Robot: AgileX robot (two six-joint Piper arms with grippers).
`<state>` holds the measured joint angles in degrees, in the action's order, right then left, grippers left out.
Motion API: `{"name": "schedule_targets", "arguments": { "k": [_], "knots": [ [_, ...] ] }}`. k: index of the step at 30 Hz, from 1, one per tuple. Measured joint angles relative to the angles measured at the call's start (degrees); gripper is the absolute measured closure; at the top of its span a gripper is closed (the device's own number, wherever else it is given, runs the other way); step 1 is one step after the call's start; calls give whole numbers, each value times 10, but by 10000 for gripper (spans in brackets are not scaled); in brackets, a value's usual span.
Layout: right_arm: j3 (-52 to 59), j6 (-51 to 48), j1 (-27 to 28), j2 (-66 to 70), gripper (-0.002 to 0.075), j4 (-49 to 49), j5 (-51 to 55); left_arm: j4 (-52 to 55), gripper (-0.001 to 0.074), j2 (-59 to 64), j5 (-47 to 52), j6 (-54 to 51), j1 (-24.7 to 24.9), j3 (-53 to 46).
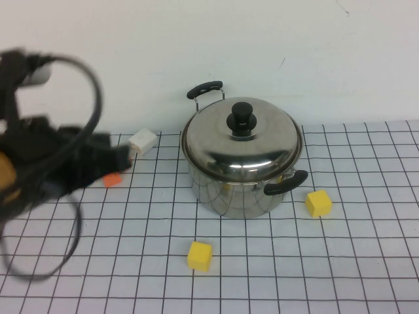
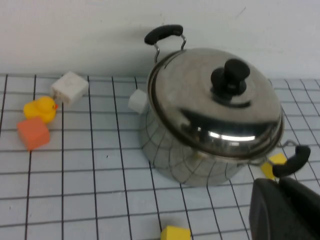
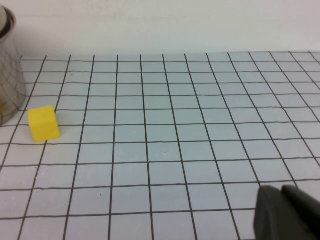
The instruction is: Cover the pot
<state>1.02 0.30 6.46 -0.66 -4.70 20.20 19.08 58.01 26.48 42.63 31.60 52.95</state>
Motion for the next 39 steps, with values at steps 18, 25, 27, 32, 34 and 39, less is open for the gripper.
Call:
{"name": "schedule_targets", "arguments": {
  "k": [18, 25, 27, 32, 34, 39],
  "knots": [
    [0, 0, 0, 0, 717, 0, 0, 98, 736, -197, -95, -4, -40, -133],
    [0, -3, 0, 0, 717, 0, 0, 104, 736, -321, -215, 21, -139, -242],
    [0, 0, 0, 0, 717, 0, 0, 104, 736, -361, -223, 45, -162, -279],
    [0, -3, 0, 0, 717, 0, 0, 106, 736, -454, -225, 68, -199, -367],
    [0, -3, 0, 0, 717, 0, 0, 122, 736, -492, -225, 68, -208, -402],
    [0, -3, 0, 0, 717, 0, 0, 142, 736, -552, -219, 74, -220, -446]
  ]
}}
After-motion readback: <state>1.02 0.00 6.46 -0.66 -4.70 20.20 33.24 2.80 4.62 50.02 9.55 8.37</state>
